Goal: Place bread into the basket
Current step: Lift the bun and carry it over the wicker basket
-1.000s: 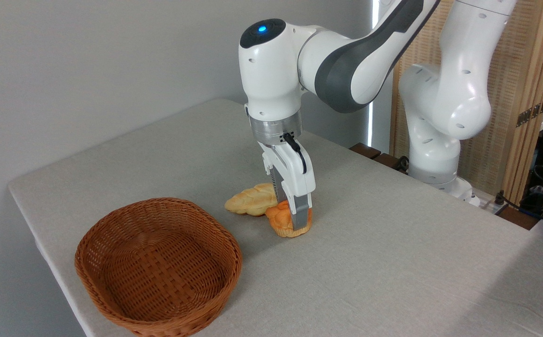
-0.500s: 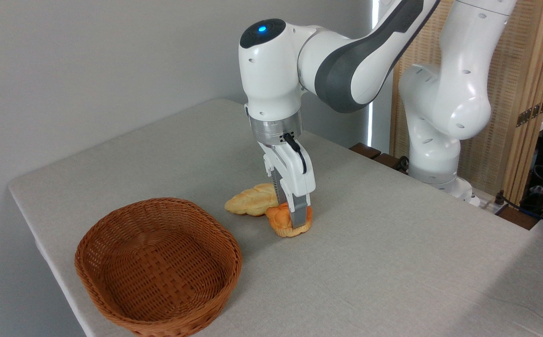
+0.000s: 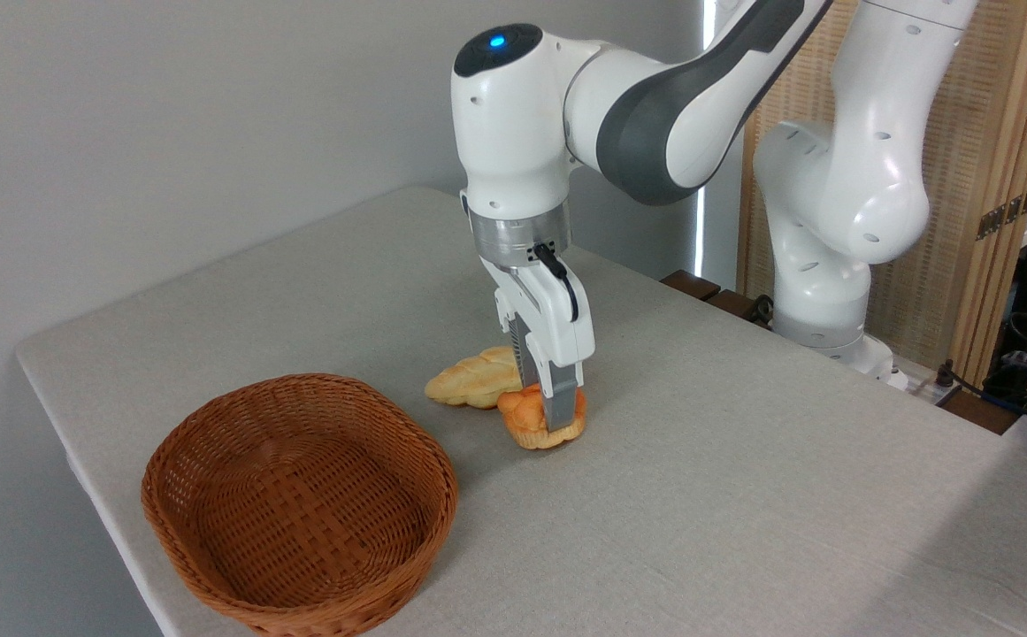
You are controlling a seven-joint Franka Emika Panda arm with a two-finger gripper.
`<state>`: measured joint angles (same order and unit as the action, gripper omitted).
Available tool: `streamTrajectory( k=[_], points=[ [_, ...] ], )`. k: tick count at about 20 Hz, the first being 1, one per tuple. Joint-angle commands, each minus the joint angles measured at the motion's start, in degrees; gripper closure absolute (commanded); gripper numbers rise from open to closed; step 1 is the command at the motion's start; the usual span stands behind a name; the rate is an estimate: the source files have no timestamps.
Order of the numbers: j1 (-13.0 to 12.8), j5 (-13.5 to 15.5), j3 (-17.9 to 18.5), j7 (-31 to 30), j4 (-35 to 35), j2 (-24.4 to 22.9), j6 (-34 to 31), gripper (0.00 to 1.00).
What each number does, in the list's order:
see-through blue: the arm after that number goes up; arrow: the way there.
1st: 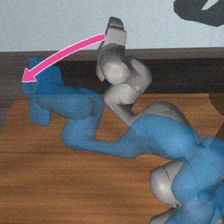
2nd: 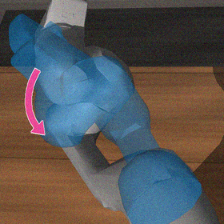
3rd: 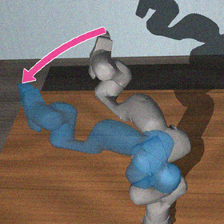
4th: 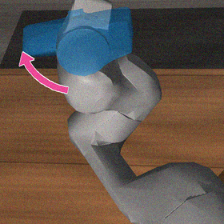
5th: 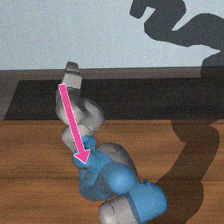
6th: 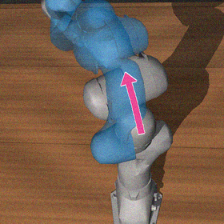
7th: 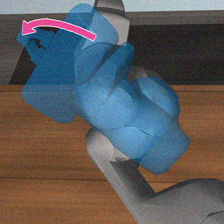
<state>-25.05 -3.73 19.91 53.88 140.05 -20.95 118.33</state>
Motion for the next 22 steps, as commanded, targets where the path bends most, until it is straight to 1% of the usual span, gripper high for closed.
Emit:
streamTrajectory(
  k=[1, 6, 7, 8, 10, 11, 12, 14, 16, 17, 18, 20, 22],
  points=[
    [0.09, -0.85, 0.49, 0.79, -1.00, -0.67, 1.29, 0.48],
    [0.09, 0.47, 0.57, 0.26, -4.96, -0.41, 1.29, 0.48],
    [0.09, 1.60, 0.66, 0.17, -5.57, -0.32, 1.29, 0.48],
    [0.09, 3.44, 0.75, 0.00, -6.80, -0.06, 1.29, 0.48],
    [0.09, 5.04, 0.84, -0.87, -9.17, 1.08, 1.12, 0.48],
    [0.01, 5.04, 0.75, -2.71, -10.84, 2.22, 1.12, 0.48],
    [-0.26, 5.13, 0.66, -4.64, -13.38, 4.05, 0.77, 0.48],
    [-0.70, 7.14, 0.49, -7.99, -18.04, 7.49, 0.77, 0.48],
    [-0.70, 10.04, 0.40, -10.54, -22.96, 11.43, 0.77, 0.48],
    [-0.70, 12.14, 0.31, -12.03, -25.42, 13.89, 0.77, 0.48],
    [-0.78, 13.64, 0.22, -14.31, -28.05, 16.61, 0.77, 0.48],
    [-0.79, 15.84, -1.18, -19.31, -35.51, 23.72, 0.77, 0.48],
    [-0.96, 16.12, -1.45, -23.89, -41.41, 29.71, 0.77, 0.48]
  ],
)
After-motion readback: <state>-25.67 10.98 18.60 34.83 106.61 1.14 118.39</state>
